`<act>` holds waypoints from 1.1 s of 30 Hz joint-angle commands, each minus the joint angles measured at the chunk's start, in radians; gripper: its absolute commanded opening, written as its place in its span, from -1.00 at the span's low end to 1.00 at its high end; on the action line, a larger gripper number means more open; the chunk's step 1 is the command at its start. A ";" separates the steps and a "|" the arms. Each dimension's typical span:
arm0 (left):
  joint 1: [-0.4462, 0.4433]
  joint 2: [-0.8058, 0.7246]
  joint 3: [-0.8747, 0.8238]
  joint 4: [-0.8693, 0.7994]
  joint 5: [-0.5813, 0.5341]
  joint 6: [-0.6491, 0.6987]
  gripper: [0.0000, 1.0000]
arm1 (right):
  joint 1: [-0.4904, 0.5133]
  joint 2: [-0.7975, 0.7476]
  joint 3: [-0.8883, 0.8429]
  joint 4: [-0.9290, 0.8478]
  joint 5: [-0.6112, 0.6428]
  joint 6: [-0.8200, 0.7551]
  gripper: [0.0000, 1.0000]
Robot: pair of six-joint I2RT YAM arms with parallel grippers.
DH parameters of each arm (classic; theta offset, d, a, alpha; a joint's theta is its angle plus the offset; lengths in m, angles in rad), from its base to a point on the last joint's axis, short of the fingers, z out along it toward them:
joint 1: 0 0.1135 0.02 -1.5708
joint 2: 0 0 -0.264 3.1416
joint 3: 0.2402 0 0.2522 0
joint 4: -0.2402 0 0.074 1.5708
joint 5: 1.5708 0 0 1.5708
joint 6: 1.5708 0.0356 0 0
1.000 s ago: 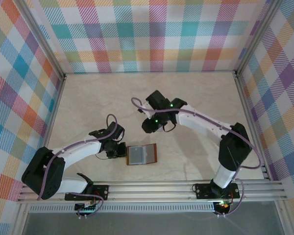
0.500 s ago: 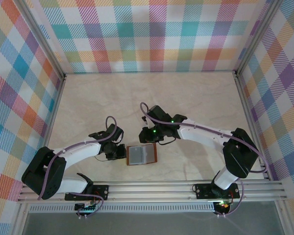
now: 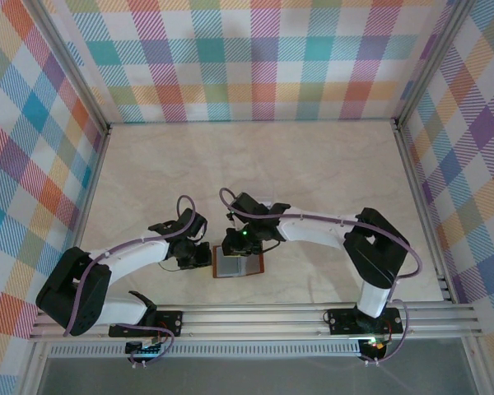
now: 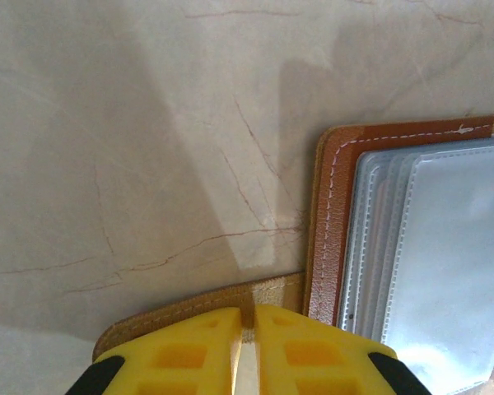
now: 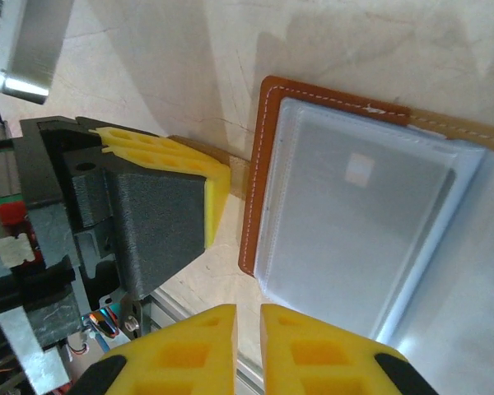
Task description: Take the credit cards out of the card holder
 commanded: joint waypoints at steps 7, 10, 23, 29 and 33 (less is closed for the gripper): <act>0.008 0.011 -0.044 0.009 0.006 0.003 -0.71 | 0.013 0.038 0.035 -0.001 -0.002 0.030 -0.66; 0.008 0.010 -0.046 0.008 0.005 0.005 -0.72 | 0.016 0.052 0.042 -0.008 -0.002 0.029 -0.66; 0.009 -0.004 -0.052 0.007 0.006 0.003 -0.73 | 0.031 0.125 0.077 -0.012 -0.003 0.046 -0.79; 0.009 -0.004 -0.057 0.006 0.005 0.002 -0.73 | 0.035 0.165 0.080 0.042 -0.039 0.053 -0.77; 0.009 -0.008 -0.053 0.001 0.005 0.000 -0.73 | 0.035 0.189 0.083 0.034 -0.031 0.056 -0.69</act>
